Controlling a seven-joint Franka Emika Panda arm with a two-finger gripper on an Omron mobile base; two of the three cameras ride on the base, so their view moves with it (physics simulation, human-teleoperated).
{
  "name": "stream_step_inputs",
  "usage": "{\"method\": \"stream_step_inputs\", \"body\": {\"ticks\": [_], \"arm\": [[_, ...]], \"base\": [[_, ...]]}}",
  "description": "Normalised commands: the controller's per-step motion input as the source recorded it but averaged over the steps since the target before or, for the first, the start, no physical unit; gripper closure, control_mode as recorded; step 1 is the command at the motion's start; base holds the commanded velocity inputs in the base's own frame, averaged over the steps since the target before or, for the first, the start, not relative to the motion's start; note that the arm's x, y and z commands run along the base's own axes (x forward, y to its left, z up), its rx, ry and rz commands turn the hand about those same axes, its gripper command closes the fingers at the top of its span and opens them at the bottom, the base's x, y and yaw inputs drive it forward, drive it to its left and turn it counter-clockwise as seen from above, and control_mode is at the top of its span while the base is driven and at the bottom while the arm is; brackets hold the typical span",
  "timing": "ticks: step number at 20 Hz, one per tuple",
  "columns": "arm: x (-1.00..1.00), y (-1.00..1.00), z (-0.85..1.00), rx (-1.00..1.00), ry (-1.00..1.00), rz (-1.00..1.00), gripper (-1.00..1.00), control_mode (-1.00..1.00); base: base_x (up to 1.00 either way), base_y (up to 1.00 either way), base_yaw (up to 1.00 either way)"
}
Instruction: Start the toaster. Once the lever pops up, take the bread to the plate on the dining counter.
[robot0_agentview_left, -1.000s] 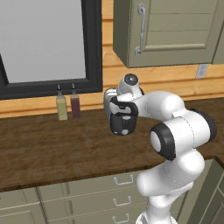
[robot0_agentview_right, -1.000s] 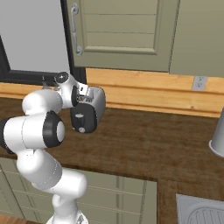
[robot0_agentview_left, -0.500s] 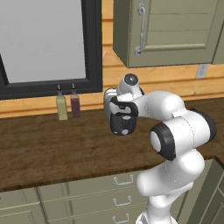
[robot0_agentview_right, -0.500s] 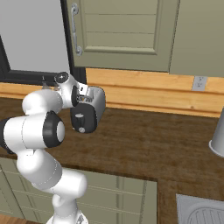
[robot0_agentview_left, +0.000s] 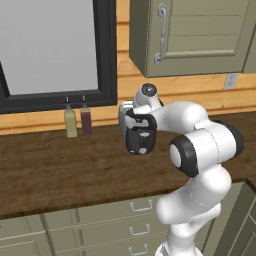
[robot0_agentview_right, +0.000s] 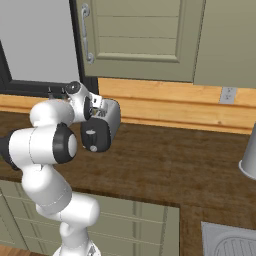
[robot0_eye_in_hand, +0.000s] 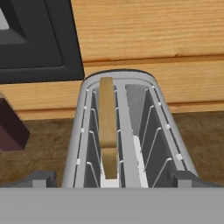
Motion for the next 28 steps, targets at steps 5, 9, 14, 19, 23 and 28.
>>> {"method": "stream_step_inputs", "body": {"ticks": [5, 9, 14, 19, 23, 28], "arm": [[0.30, 0.00, 0.00, 0.00, 0.00, 0.00, -1.00, -1.00], [0.03, 0.00, -0.02, 0.00, 0.00, 0.00, -1.00, -1.00], [0.00, 0.00, -0.15, 0.00, 0.00, 0.00, -1.00, -1.00], [0.02, 0.00, -0.10, 0.00, 0.00, 0.00, -1.00, -1.00], [0.10, 0.00, 0.00, 0.00, 0.00, 0.00, -1.00, -1.00], [0.10, 0.00, 0.00, 0.00, 0.00, 0.00, -1.00, -1.00]], "base": [[0.00, 0.00, 0.00], [0.00, 0.00, 0.00], [0.00, 0.00, 0.00], [0.00, 0.00, 0.00], [0.00, 0.00, 0.00], [0.00, 0.00, 0.00]]}}
